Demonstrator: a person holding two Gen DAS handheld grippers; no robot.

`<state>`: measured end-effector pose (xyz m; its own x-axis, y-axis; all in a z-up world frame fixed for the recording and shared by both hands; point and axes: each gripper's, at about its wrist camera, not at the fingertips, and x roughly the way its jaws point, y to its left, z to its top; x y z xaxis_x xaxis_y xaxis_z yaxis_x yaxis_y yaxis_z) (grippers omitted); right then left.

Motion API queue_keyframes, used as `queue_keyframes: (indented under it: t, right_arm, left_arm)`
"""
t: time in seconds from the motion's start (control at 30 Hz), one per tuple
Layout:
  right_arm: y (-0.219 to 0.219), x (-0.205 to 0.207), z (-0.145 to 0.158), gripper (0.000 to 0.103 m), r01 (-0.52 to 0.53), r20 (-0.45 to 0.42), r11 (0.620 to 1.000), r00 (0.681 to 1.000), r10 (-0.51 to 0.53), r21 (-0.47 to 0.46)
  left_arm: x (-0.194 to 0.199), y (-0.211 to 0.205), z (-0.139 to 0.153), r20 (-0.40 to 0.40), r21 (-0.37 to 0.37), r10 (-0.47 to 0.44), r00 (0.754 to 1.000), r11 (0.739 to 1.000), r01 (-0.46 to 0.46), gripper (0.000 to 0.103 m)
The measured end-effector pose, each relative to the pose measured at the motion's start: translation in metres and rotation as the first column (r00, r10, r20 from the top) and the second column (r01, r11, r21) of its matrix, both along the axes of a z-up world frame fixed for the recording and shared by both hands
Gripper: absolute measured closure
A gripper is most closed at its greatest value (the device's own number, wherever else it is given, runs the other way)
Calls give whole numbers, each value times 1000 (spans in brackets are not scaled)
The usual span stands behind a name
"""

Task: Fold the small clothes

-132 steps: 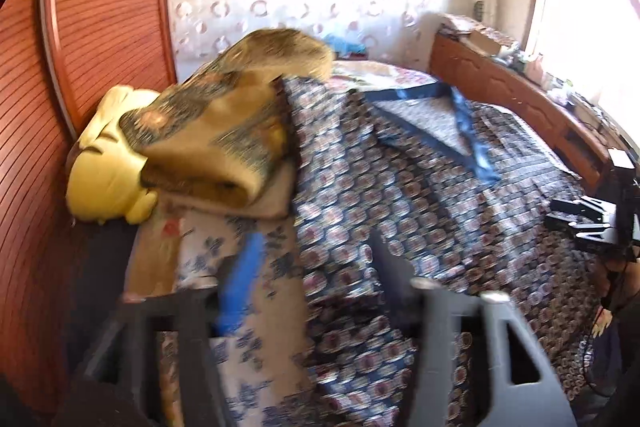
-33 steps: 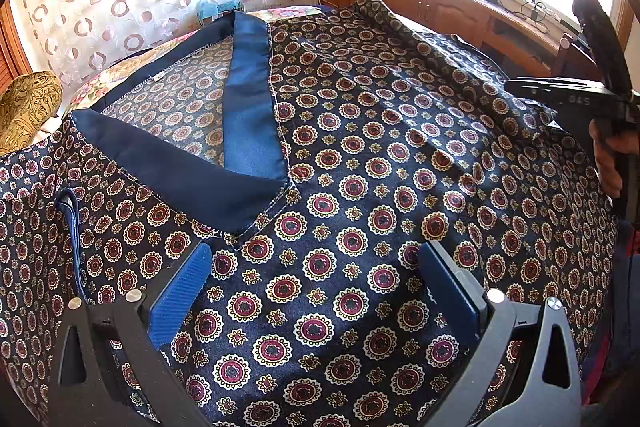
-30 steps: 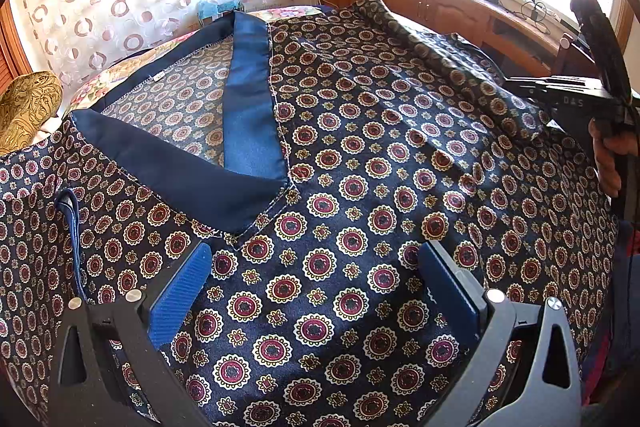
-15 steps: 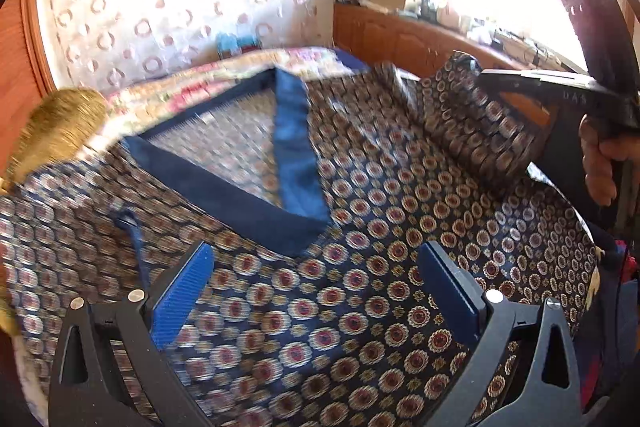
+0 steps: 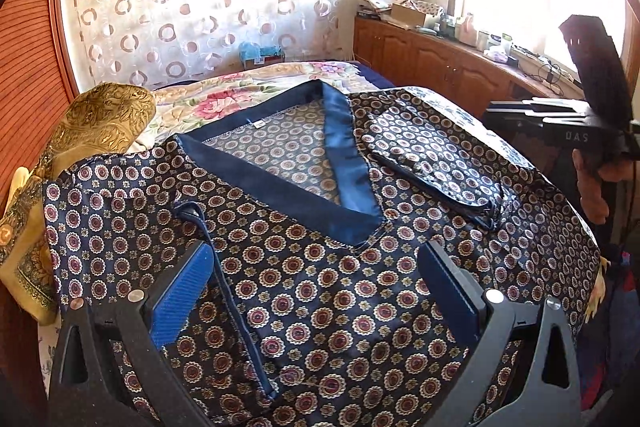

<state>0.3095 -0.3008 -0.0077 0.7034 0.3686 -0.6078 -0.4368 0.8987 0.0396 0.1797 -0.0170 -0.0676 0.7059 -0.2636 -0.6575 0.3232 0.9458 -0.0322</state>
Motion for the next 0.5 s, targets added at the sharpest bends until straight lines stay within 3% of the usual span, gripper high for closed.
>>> queue_keyframes:
  t: [0.27, 0.5]
  right_arm:
    - [-18, 14, -24, 50, 100, -64, 991, 992, -106, -86]
    - [-14, 27, -51, 46, 143, -93, 981, 983, -156, -130]
  left_arm:
    - [2, 36, 14, 8, -12, 24, 1000, 1000, -24, 0]
    - [11, 96, 25, 25, -11, 111, 994, 994, -111, 0]
